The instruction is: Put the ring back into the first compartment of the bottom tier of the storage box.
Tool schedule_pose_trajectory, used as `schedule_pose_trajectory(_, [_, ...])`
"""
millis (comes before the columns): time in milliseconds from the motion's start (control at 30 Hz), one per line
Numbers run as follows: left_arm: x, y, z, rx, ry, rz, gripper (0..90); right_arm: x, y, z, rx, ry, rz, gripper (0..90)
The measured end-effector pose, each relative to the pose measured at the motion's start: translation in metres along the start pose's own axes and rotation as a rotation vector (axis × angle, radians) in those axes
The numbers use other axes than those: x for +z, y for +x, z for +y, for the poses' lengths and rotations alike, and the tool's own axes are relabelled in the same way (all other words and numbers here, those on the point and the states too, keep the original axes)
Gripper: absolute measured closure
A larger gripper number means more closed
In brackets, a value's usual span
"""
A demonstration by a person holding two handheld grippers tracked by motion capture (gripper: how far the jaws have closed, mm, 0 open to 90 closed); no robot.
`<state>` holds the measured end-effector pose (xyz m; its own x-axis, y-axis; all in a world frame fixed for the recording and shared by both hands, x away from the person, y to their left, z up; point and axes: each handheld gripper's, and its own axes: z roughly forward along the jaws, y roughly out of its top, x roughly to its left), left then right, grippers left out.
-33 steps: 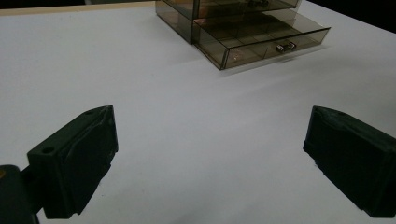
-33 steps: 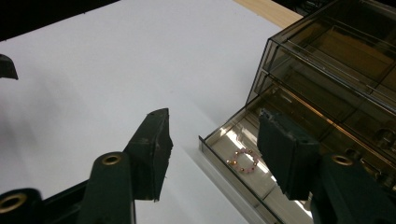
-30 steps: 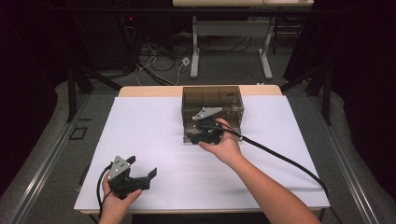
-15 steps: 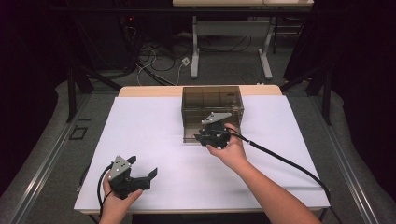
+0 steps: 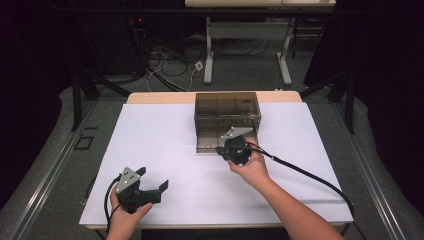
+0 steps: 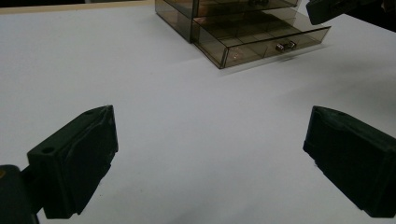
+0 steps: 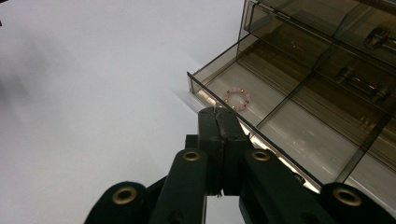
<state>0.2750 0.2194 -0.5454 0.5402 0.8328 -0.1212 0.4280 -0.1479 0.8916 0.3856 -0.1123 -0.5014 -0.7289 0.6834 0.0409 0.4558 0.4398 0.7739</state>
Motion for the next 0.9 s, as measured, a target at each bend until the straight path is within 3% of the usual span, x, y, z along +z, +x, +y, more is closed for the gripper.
schedule_pose_trajectory(900, [-0.002,0.000,-0.001,-0.001,0.000,0.008,2.9,-0.015,-0.022,-0.033,0.068,-0.007,-0.029,90.0])
